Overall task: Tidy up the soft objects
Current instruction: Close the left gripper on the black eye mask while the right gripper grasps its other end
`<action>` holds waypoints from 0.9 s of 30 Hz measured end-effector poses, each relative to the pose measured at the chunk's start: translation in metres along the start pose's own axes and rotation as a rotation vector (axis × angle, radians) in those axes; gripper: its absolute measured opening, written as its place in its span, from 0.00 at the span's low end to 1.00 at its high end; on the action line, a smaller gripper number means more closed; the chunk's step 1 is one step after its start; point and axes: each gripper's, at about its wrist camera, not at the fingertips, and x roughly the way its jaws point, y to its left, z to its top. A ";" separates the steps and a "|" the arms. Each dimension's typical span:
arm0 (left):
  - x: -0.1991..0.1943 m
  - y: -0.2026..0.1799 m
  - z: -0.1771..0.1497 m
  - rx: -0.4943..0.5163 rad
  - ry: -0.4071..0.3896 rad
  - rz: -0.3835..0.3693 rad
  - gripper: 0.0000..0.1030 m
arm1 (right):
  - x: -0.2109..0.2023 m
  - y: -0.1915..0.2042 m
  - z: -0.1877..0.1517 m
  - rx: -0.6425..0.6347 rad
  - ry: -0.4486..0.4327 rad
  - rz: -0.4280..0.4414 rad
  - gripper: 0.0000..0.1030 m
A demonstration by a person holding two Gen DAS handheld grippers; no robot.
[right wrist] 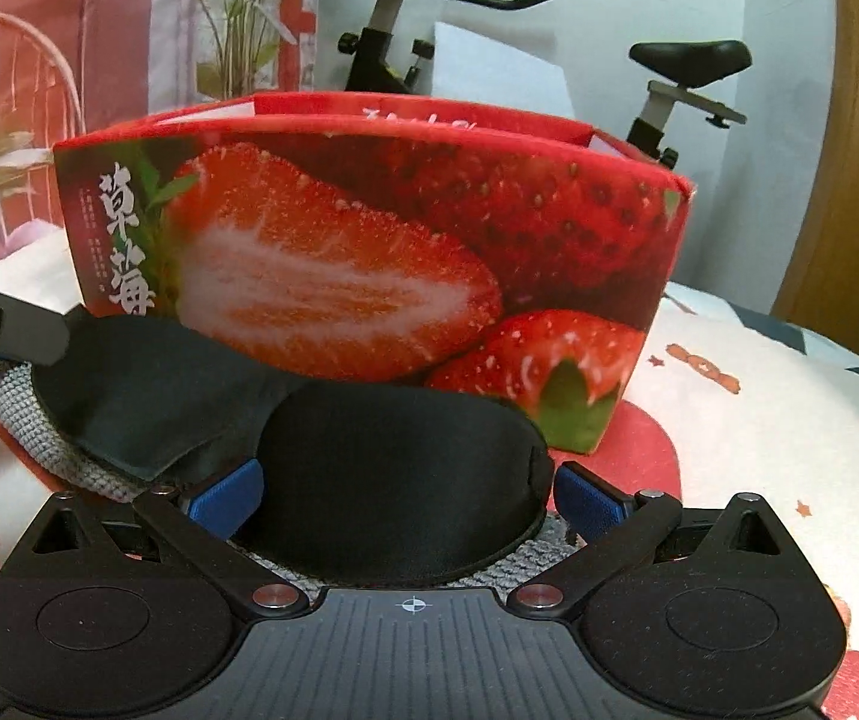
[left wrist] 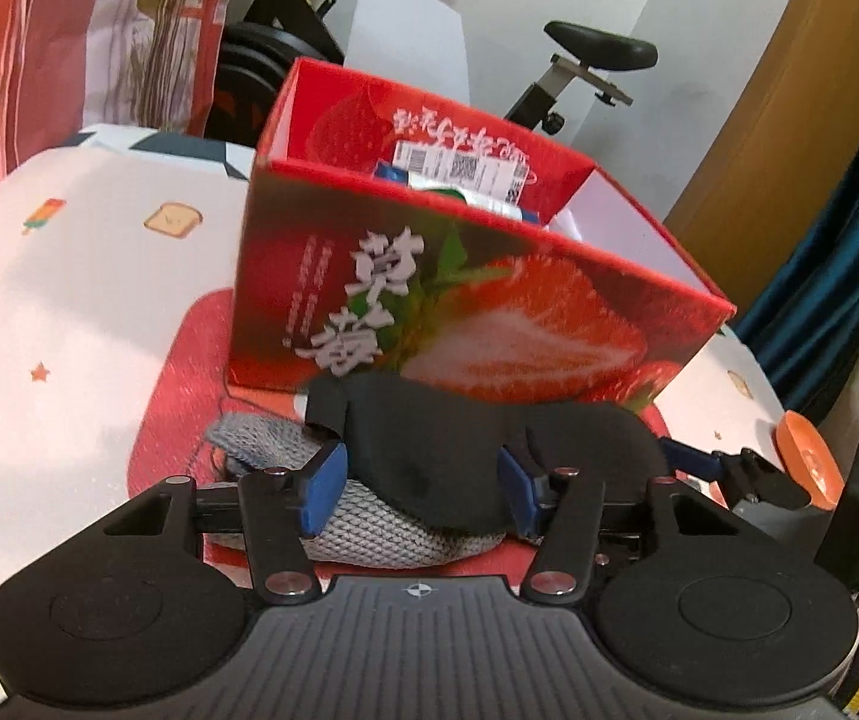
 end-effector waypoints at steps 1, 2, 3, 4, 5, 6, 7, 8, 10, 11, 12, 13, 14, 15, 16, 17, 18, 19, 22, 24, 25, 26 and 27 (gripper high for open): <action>0.002 0.000 -0.001 0.000 0.002 0.010 0.56 | 0.001 0.001 -0.001 -0.003 0.005 0.003 0.99; 0.003 -0.001 -0.001 -0.002 0.001 0.019 0.56 | 0.002 0.000 -0.001 -0.002 0.008 0.007 0.99; 0.005 0.000 -0.002 -0.009 -0.002 0.028 0.56 | 0.003 -0.001 -0.001 0.005 0.009 0.011 0.99; 0.006 0.001 -0.002 -0.016 -0.006 0.037 0.56 | 0.003 -0.002 -0.002 0.014 0.011 0.016 0.99; 0.007 0.001 -0.002 -0.021 -0.007 0.045 0.56 | 0.002 -0.003 -0.002 0.017 0.011 0.018 0.99; 0.010 0.002 -0.001 -0.023 -0.005 0.054 0.57 | 0.002 -0.003 -0.002 0.016 0.009 0.018 0.99; 0.013 0.002 -0.001 -0.022 -0.001 0.066 0.57 | 0.002 -0.003 -0.002 0.011 0.007 0.017 0.99; 0.014 0.003 -0.001 -0.022 -0.001 0.075 0.57 | 0.002 -0.002 -0.003 0.004 0.004 0.015 0.99; 0.016 0.006 -0.001 -0.032 -0.007 0.081 0.57 | 0.003 -0.003 0.000 -0.002 0.001 0.011 0.99; 0.018 0.008 -0.002 -0.041 -0.008 0.077 0.57 | 0.003 -0.002 0.000 -0.009 -0.003 0.008 0.99; 0.021 0.010 -0.002 -0.051 -0.003 0.075 0.58 | 0.002 -0.001 -0.001 -0.018 -0.008 0.004 0.99; 0.024 0.013 -0.003 -0.063 0.003 0.077 0.58 | 0.001 0.000 -0.002 -0.030 -0.012 0.002 0.99; 0.026 0.015 -0.004 -0.071 0.005 0.078 0.58 | 0.000 0.002 -0.002 -0.041 -0.016 -0.001 0.99; 0.029 0.016 -0.003 -0.077 0.002 0.077 0.58 | 0.000 0.003 -0.002 -0.047 -0.018 -0.002 0.99; 0.030 0.016 -0.002 -0.080 -0.005 0.075 0.58 | 0.000 0.004 -0.002 -0.048 -0.018 -0.002 0.99; 0.031 0.016 -0.001 -0.079 -0.013 0.074 0.58 | 0.000 0.004 -0.001 -0.047 -0.016 0.000 0.99; 0.032 0.015 0.000 -0.076 -0.019 0.070 0.58 | 0.000 0.003 -0.001 -0.044 -0.014 0.002 0.99; 0.034 0.015 0.000 -0.073 -0.022 0.067 0.60 | 0.000 0.003 -0.001 -0.041 -0.012 0.004 0.99; 0.039 0.012 -0.003 -0.056 -0.024 0.059 0.67 | 0.001 0.003 -0.001 -0.038 -0.010 0.005 0.99; 0.041 0.008 -0.006 -0.023 -0.031 0.052 0.72 | 0.001 0.002 -0.001 -0.038 -0.010 0.005 0.99; 0.042 0.005 -0.008 0.001 -0.033 0.054 0.73 | 0.001 0.002 -0.001 -0.037 -0.009 0.007 0.99; 0.043 0.003 -0.009 0.020 -0.036 0.060 0.73 | 0.001 0.001 -0.001 -0.033 -0.007 0.010 0.99; 0.043 0.001 -0.011 0.035 -0.039 0.066 0.75 | 0.002 0.000 -0.001 -0.029 -0.004 0.014 0.99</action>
